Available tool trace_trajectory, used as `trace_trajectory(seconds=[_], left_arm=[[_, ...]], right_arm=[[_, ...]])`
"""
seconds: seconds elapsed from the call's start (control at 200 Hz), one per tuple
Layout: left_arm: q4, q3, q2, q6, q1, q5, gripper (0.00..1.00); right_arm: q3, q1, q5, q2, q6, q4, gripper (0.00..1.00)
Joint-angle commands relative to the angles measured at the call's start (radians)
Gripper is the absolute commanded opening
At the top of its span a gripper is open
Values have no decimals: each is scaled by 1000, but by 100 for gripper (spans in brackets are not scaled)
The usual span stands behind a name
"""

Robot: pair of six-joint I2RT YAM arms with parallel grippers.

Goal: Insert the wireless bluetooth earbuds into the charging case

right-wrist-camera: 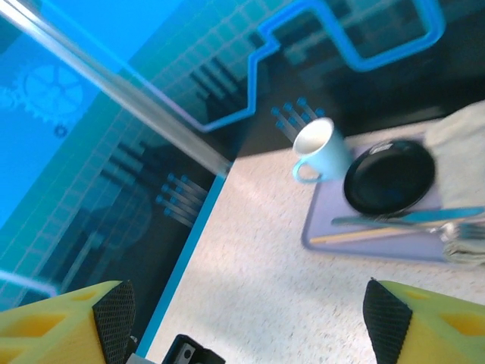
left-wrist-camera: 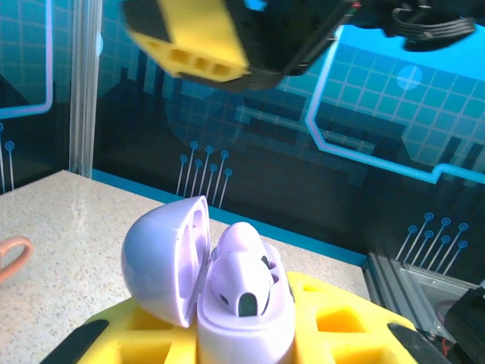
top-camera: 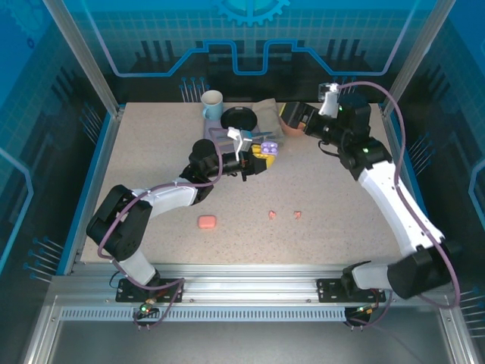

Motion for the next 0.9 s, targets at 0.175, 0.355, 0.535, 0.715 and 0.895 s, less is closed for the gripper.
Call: trace_trajectory(seconds=[0.175, 0.355, 0.535, 0.715, 0.895], left_arm=[[-16, -6, -18, 23, -7, 48, 0], [-16, 0, 0, 23, -7, 39, 0], [-5, 4, 19, 27, -6, 17, 0], [-3, 21, 50, 27, -5, 7, 0], [18, 26, 84, 7, -6, -3, 0]], right_arm=[[19, 36, -255, 133, -5, -70, 78], [11, 83, -269, 136, 3, -63, 75], [-25, 108, -306, 100, 27, -58, 69], [-72, 115, -293, -8, 53, -55, 66], [-99, 114, -254, -112, 39, -107, 66]])
